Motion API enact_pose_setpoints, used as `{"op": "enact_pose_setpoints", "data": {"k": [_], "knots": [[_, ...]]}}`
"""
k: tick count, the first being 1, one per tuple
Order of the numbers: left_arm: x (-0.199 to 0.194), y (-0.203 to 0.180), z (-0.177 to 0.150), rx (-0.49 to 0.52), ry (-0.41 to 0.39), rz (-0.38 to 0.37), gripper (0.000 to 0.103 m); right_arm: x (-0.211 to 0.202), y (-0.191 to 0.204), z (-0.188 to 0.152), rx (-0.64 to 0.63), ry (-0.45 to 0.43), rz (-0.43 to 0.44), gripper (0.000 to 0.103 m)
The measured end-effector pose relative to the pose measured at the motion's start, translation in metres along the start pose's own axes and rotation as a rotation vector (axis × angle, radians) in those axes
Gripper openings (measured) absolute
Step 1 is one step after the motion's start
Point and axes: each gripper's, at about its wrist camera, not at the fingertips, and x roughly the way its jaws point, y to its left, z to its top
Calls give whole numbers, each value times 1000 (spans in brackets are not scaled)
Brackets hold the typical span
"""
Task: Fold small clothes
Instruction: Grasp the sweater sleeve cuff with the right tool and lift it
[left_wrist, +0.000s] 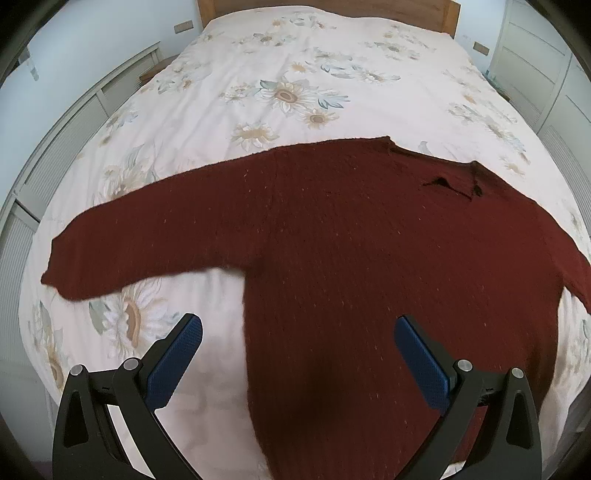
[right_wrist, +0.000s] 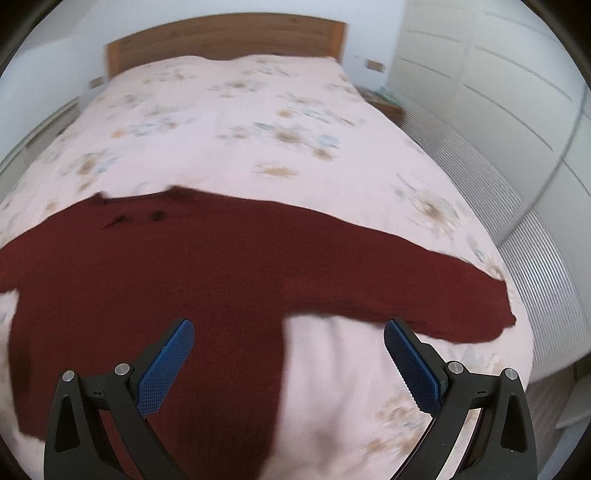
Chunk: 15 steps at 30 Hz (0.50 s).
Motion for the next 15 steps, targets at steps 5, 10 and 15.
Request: {"op": "enact_pose_setpoints", "data": {"k": [5, 10, 15], "knots": [[16, -7, 13, 39, 5, -14, 102, 47, -86, 16, 162, 62, -69, 102], [35, -13, 14, 75, 18, 20, 102, 101, -177, 5, 380, 164, -127, 102], [48, -15, 9, 60, 45, -7, 102, 139, -241, -22, 585, 236, -155, 102]]}}
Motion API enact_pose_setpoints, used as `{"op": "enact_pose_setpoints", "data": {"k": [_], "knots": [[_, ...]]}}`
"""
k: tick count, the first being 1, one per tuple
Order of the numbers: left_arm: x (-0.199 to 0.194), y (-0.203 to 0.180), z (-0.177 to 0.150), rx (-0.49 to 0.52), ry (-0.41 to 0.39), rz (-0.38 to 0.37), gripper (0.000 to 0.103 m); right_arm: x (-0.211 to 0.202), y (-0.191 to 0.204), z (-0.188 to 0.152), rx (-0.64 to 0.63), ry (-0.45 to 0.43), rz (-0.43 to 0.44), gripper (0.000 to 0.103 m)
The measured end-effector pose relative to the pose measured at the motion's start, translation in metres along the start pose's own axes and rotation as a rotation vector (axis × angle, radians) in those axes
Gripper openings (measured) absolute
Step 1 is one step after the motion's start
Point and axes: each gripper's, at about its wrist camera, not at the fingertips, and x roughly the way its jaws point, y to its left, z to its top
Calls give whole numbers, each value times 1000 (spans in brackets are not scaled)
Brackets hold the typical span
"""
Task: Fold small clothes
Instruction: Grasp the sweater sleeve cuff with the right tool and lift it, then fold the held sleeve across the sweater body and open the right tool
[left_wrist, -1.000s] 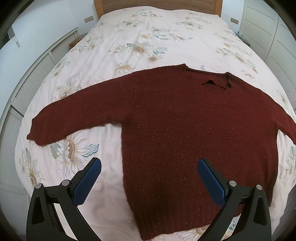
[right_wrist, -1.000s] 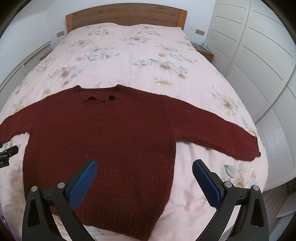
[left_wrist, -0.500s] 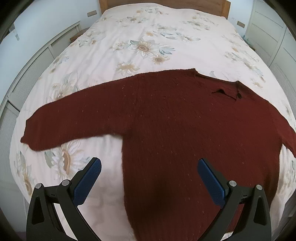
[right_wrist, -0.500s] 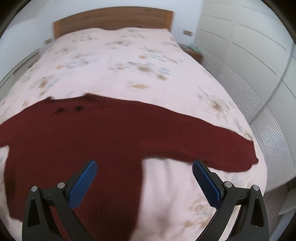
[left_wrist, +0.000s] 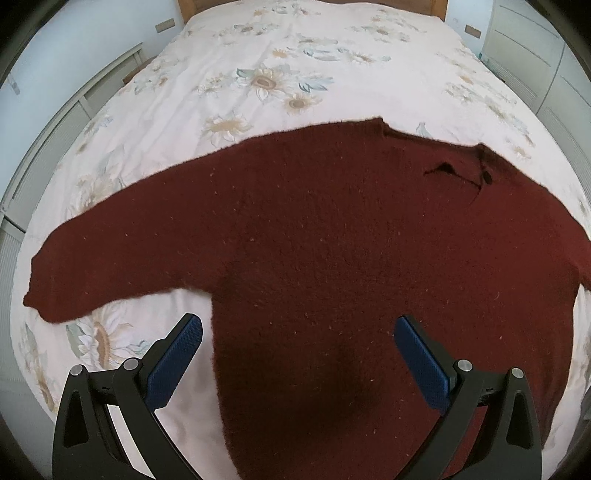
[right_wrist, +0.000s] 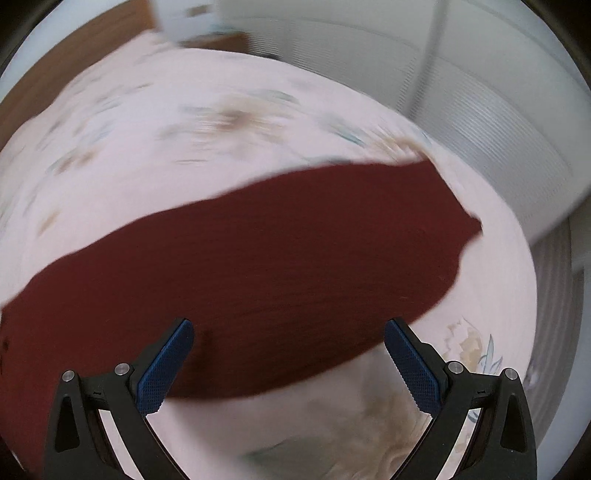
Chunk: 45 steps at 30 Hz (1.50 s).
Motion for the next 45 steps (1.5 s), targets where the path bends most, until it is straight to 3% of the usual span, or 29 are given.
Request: {"op": "enact_pose_setpoints", "data": {"k": [8, 11, 13, 15, 22, 31, 35, 45], "knots": [[16, 17, -13, -14, 45, 27, 102, 32, -35, 14, 145, 34, 37, 101], [19, 24, -18, -31, 63, 25, 102, 32, -36, 17, 168, 48, 27, 78], [21, 28, -21, -45, 77, 17, 102, 28, -37, 19, 163, 48, 38, 43], [21, 31, -25, -56, 95, -5, 102, 19, -40, 23, 147, 43, 58, 18], [14, 35, -25, -70, 96, -46, 102, -48, -6, 20, 0, -72, 137, 15], [-4, 45, -22, -61, 50, -66, 102, -138, 114, 5, -226, -176, 315, 15], [-8, 47, -12, -38, 17, -48, 102, -162, 187, -9, -356, -175, 383, 15], [-12, 54, 6, -14, -15, -41, 102, -199, 326, -70, -560, -133, 558, 15]]}}
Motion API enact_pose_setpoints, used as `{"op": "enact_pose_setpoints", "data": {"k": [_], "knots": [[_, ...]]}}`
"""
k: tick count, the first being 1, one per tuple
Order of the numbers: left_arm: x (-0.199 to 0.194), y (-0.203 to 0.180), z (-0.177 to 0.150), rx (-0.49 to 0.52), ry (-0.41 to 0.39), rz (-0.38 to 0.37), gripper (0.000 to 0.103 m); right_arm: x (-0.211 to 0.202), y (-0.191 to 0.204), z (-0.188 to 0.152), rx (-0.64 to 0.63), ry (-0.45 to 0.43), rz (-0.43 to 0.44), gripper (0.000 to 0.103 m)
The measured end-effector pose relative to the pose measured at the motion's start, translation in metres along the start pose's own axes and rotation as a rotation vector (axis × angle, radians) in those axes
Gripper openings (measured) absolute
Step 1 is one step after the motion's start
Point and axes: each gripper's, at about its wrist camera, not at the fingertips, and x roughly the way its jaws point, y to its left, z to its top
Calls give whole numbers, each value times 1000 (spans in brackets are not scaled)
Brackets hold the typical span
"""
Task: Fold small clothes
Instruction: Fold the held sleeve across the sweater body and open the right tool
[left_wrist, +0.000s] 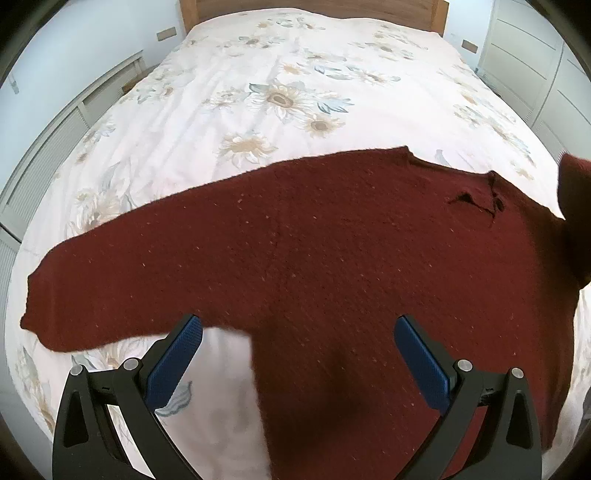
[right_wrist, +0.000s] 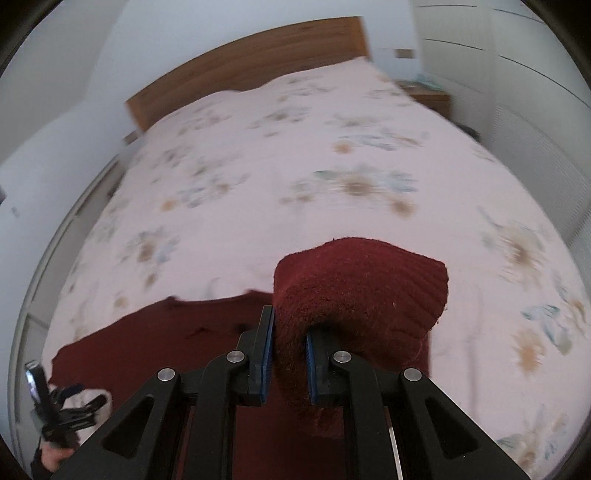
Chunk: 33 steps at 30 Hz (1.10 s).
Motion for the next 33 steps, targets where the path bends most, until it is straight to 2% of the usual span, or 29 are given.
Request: {"op": "enact_pose_setpoints", "data": {"k": [5, 9, 14, 18, 21, 23, 24, 25, 28, 30, 33], "knots": [[6, 6, 5, -5, 11, 5, 102, 35, 57, -14, -77, 64, 50, 15], [10, 10, 3, 1, 27, 13, 102, 77, 80, -43, -142, 165, 15, 15], [21, 12, -2, 4, 55, 37, 102, 133, 80, -91, -174, 311, -44, 15], [25, 13, -6, 15, 68, 47, 102, 150, 69, -115, -163, 355, -49, 19], [27, 12, -8, 20, 70, 53, 102, 153, 71, -123, -164, 364, -47, 28], [29, 12, -7, 16, 73, 53, 102, 154, 73, -126, -183, 375, -62, 48], [29, 11, -7, 15, 73, 52, 102, 153, 77, -127, -192, 375, -70, 65], [28, 11, -7, 15, 73, 53, 102, 152, 78, -127, -204, 372, -77, 73], [28, 10, -6, 24, 75, 57, 102, 145, 75, -126, -234, 374, -96, 81], [29, 9, -6, 28, 75, 55, 102, 139, 70, -127, -249, 373, -88, 83], [30, 7, -7, 33, 80, 54, 102, 125, 55, -131, -262, 369, -67, 93]]}}
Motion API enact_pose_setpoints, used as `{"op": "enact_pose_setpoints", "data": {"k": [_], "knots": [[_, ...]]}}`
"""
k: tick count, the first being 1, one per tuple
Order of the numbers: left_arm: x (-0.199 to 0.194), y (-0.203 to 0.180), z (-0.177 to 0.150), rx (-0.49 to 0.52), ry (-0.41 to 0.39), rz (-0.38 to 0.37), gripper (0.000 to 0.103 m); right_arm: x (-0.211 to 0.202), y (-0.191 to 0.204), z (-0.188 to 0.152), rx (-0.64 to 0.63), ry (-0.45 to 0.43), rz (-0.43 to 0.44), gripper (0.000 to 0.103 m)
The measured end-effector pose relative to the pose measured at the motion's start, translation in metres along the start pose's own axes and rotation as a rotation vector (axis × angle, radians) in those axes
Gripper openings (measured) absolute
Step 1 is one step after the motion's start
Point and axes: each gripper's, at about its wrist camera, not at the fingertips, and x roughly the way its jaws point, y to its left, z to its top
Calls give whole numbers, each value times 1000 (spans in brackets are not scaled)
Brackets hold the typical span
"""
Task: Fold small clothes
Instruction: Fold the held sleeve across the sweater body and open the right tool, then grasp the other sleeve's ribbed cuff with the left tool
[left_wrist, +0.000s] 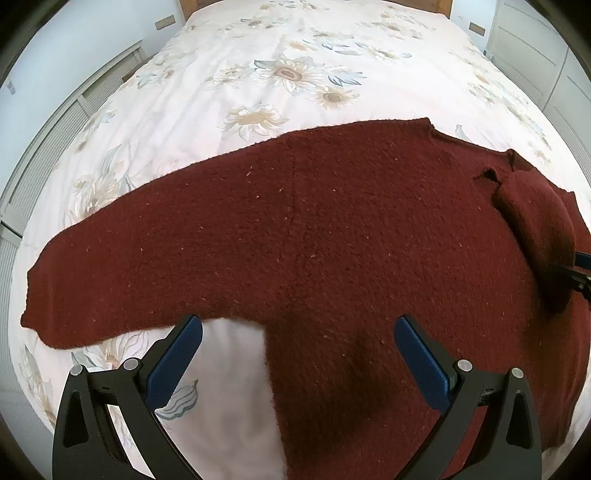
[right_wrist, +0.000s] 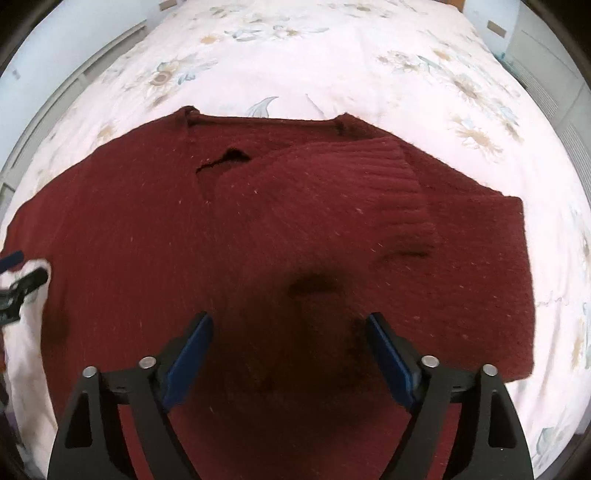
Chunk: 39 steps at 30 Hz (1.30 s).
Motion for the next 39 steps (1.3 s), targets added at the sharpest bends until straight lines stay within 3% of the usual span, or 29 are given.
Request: {"op": "enact_pose_setpoints", "data": {"k": [2, 8, 13, 17, 22, 28, 32, 34, 39], "knots": [[2, -3, 0, 4, 7, -3, 102, -5, -13, -11, 5, -1, -3, 102], [4, -34, 8, 80, 18, -25, 102, -21, -69, -42, 89, -24, -73, 102], [-2, -93, 24, 231, -2, -64, 102, -29, -117, -57, 156, -26, -169, 102], [-7, -149, 39, 357, -21, -80, 102, -31, -144, -64, 213, -33, -169, 102], [-7, -220, 52, 489, -15, -103, 102, -28, -164, -68, 243, -32, -163, 102], [8, -295, 53, 620, 4, -38, 102, -24, -175, -71, 262, -39, -149, 102], [25, -309, 62, 647, 49, -17, 102, -20, -175, -66, 266, -30, -142, 102], [35, -318, 61, 654, 76, -17, 100, -19, -177, -64, 264, -27, -144, 102], [63, -338, 58, 658, 143, 1, 78, -11, -173, -58, 270, -21, -145, 102]]}}
